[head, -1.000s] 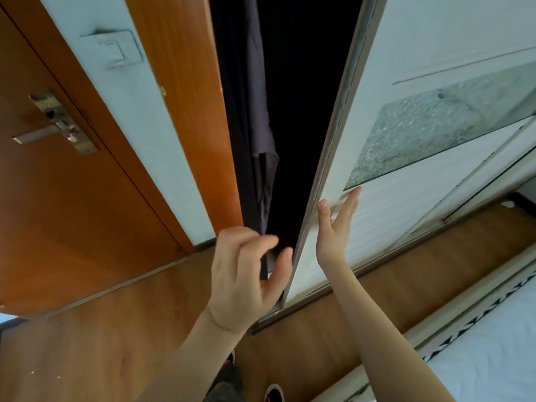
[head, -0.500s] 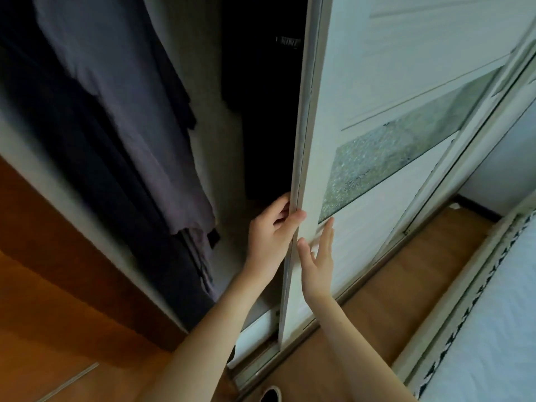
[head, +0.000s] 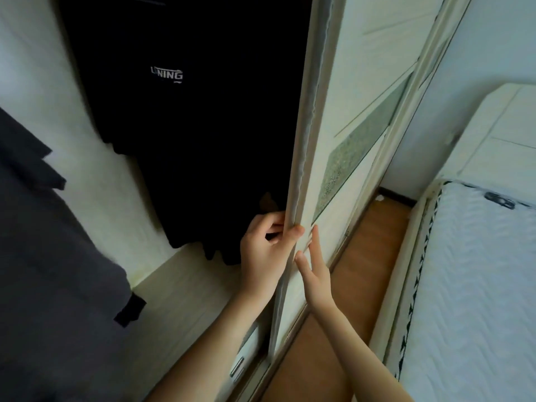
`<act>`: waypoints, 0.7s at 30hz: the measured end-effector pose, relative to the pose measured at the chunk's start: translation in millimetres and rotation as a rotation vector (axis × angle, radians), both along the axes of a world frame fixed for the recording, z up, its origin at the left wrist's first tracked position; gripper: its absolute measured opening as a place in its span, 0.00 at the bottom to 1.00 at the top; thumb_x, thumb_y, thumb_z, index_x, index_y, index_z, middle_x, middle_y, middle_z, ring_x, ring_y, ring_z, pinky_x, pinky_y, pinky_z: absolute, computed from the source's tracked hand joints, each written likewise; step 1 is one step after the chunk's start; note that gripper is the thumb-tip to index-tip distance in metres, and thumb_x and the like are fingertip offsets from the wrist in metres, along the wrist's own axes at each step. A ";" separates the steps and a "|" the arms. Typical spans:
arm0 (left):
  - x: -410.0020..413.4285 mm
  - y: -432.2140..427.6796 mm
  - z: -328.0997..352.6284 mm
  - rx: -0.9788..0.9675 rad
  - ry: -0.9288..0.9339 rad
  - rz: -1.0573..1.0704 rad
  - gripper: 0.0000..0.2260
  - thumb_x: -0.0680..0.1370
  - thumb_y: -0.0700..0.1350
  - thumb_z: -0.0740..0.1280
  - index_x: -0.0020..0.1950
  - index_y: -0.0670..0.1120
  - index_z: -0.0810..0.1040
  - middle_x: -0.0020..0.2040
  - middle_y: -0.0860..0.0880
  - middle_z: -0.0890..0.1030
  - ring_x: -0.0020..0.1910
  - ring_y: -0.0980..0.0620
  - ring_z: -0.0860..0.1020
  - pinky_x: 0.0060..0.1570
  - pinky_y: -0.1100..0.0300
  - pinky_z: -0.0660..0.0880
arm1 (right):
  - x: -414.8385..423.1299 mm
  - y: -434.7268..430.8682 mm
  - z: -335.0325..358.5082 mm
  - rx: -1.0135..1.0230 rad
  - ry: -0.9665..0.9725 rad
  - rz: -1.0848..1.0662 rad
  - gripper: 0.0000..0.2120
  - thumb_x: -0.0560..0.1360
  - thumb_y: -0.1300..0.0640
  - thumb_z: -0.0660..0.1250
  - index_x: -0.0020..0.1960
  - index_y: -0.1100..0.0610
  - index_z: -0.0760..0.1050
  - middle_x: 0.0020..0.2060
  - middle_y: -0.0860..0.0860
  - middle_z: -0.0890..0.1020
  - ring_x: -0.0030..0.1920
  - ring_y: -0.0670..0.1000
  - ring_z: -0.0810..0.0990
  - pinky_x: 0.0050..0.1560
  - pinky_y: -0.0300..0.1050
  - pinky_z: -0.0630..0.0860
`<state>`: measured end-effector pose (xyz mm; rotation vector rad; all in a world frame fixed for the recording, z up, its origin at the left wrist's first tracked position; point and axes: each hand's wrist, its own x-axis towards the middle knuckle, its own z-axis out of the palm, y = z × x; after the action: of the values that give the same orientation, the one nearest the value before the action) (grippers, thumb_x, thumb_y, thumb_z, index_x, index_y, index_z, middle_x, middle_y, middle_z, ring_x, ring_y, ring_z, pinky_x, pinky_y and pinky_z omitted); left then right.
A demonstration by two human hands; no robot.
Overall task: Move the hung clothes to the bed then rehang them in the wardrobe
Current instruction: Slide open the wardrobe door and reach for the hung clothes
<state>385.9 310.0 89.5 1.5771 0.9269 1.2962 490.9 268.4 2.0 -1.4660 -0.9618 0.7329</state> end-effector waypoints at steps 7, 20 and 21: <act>60.2 31.2 5.5 -0.013 0.041 0.052 0.07 0.72 0.43 0.74 0.49 0.44 0.83 0.45 0.53 0.85 0.45 0.63 0.82 0.42 0.74 0.73 | 56.5 31.4 6.4 -0.032 0.045 0.019 0.40 0.69 0.28 0.61 0.76 0.35 0.48 0.76 0.33 0.54 0.76 0.35 0.51 0.73 0.37 0.52; 151.5 64.3 11.7 -0.073 0.035 0.196 0.04 0.73 0.43 0.74 0.45 0.45 0.82 0.41 0.54 0.83 0.41 0.62 0.82 0.40 0.73 0.74 | 144.6 78.8 6.6 -0.006 0.026 0.041 0.34 0.80 0.50 0.60 0.80 0.50 0.46 0.78 0.42 0.51 0.72 0.29 0.51 0.55 0.13 0.54; 157.3 66.7 12.7 -0.072 0.034 0.197 0.03 0.73 0.43 0.74 0.45 0.45 0.81 0.40 0.55 0.83 0.41 0.63 0.81 0.40 0.73 0.74 | 150.0 81.4 6.9 -0.004 0.026 0.044 0.34 0.80 0.50 0.60 0.80 0.50 0.46 0.78 0.43 0.51 0.74 0.34 0.50 0.55 0.12 0.54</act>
<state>543.2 376.7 102.2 1.4852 1.1620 1.3583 640.9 349.8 8.9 -1.4393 -0.9762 0.7838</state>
